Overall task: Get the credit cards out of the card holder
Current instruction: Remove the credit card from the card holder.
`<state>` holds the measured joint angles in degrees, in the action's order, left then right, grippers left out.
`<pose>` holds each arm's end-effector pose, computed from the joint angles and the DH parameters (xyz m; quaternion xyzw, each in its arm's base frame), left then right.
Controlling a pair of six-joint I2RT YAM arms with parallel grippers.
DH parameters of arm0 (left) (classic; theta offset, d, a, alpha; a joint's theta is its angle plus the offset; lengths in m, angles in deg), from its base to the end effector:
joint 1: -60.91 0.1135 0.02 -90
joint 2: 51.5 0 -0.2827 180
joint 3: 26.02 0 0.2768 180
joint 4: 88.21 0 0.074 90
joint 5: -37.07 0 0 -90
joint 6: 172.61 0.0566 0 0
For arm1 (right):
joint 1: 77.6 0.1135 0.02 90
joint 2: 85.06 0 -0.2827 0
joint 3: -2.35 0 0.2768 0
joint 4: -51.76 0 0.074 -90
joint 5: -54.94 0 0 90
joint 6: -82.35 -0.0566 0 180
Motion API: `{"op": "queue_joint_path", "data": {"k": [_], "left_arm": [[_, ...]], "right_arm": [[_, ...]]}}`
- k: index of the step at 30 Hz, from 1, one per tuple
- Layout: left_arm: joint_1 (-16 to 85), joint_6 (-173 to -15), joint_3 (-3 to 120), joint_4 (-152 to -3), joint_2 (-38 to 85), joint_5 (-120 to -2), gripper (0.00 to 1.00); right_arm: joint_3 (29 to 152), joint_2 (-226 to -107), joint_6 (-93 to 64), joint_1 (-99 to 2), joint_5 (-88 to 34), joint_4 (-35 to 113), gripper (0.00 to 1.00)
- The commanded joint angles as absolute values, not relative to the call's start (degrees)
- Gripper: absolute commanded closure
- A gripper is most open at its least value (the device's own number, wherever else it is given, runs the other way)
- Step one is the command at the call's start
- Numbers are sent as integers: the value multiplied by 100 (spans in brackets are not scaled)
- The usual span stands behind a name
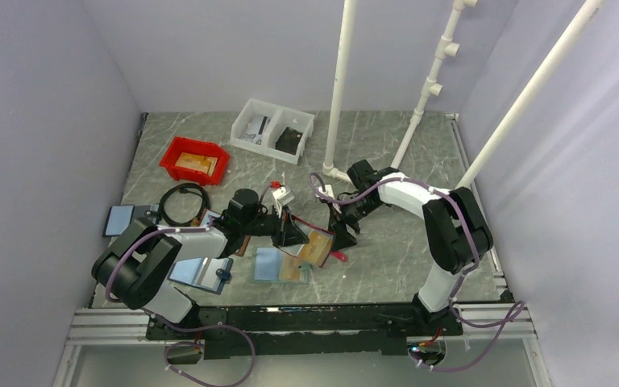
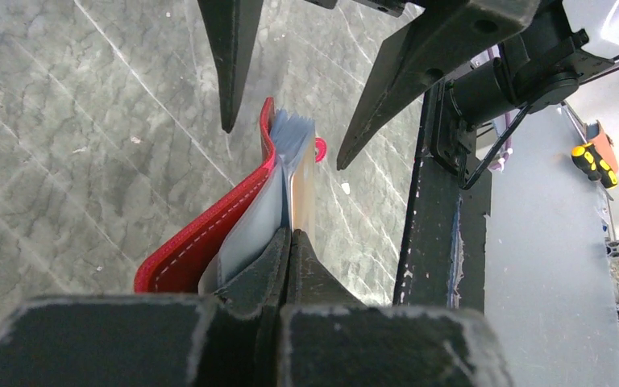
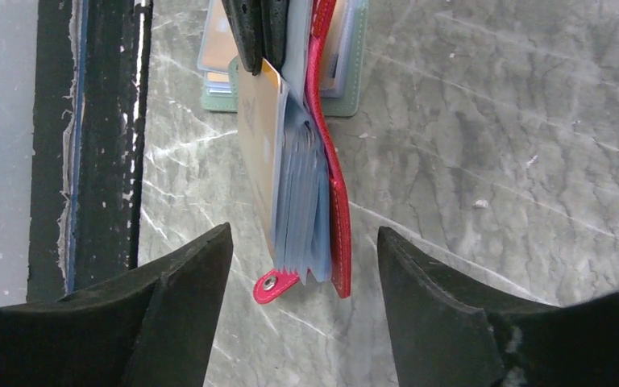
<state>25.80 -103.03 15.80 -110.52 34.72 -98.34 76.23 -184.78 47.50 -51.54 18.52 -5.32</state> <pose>0.2259 -0.2081 0.1591 0.3116 0.7314 -0.5233 0.3068 0.2765 0.1859 0.1647 -0.6010 0.6583 0.4216 0.1663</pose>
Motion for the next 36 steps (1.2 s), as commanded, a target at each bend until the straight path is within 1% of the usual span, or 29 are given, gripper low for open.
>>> {"op": "queue_joint_path", "data": {"k": [1, 5, 7, 10, 14, 15, 18, 26, 29, 36], "left_arm": [[2540, -10136, 1624, -11416, 3211, -9964, 100], [2540, -10110, 1568, -11428, 3119, -9880, 100], [2541, -10100, 1524, -11396, 3060, -9796, 100], [2553, -10076, 1420, -11423, 2954, -9683, 100], [2558, -10081, 1369, -11481, 2923, -9668, 100], [2558, -10081, 1369, -11499, 2938, -9674, 100], [2561, -10098, 1337, -11579, 2940, -9664, 100], [2558, -10075, 1208, -11528, 2765, -9504, 100], [2574, -10093, 1107, -11542, 2660, -9390, 100], [2627, -10246, 854, -11788, 2546, -9169, 100]], "right_arm": [[7924, -18523, 4888, -5058, 2189, -717, 36], [8117, -18779, 4779, -4969, 2105, -862, 54], [8188, -18842, 4721, -4964, 2095, -909, 60], [8187, -18834, 4702, -4957, 2076, -911, 61], [8172, -18812, 4706, -4959, 2158, -919, 52], [8167, -18803, 4710, -4955, 2170, -919, 50], [8182, -18819, 4736, -4941, 2183, -952, 51], [8359, -18962, 4824, -4921, 2159, -1199, 72], [8366, -18923, 4807, -4921, 2197, -1192, 76], [8468, -18962, 4597, -4920, 2221, -1213, 89]]}}
